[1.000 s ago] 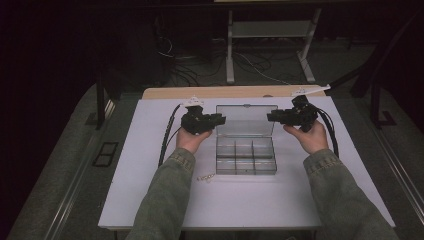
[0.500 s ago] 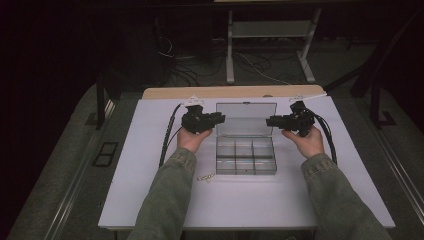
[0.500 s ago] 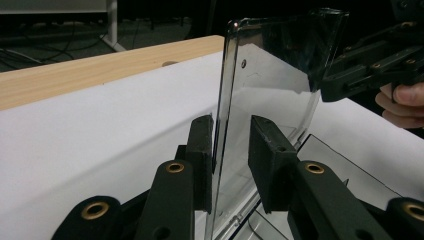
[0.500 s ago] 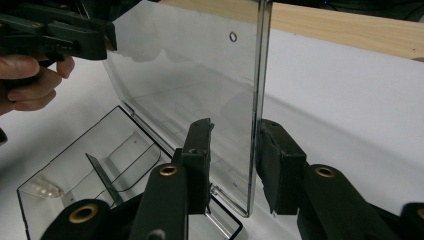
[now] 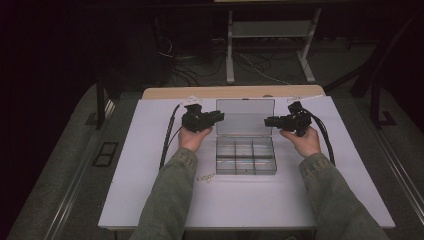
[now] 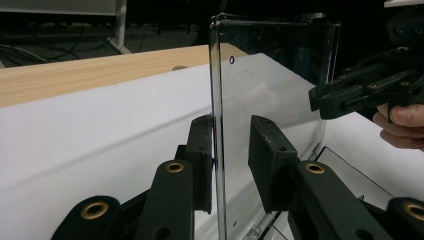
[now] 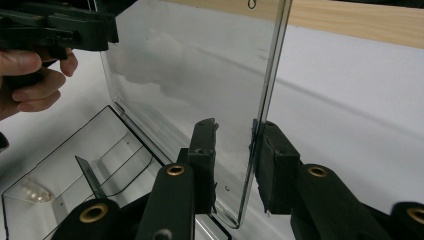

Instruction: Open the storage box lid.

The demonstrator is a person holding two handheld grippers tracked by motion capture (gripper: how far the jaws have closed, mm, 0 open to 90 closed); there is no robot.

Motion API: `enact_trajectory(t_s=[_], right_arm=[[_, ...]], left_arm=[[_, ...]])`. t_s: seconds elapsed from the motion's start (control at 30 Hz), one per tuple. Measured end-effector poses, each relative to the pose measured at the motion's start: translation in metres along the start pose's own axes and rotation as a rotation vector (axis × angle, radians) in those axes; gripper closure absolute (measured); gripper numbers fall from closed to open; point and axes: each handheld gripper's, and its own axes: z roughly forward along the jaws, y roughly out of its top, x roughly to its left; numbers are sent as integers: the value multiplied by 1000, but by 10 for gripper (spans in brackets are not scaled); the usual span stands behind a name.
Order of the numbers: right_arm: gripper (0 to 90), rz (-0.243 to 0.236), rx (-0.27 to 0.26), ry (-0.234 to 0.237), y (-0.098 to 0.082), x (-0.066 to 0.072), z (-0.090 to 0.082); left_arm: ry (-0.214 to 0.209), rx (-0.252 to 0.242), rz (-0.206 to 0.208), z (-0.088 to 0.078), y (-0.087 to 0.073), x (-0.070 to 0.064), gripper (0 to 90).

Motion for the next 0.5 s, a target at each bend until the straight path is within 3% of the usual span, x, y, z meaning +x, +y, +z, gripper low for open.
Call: enact_trajectory(t_s=[0.2, 0.37, 0.5], right_arm=[[711, 5, -6, 4, 0, -2, 1], [712, 0, -7, 2, 0, -2, 1], [711, 1, -7, 1, 0, -2, 2]], left_arm=[[-2, -22, -24, 1, 0, 1, 685], [15, 2, -37, -1, -3, 4, 655], [1, 31, -47, -1, -9, 7, 638]])
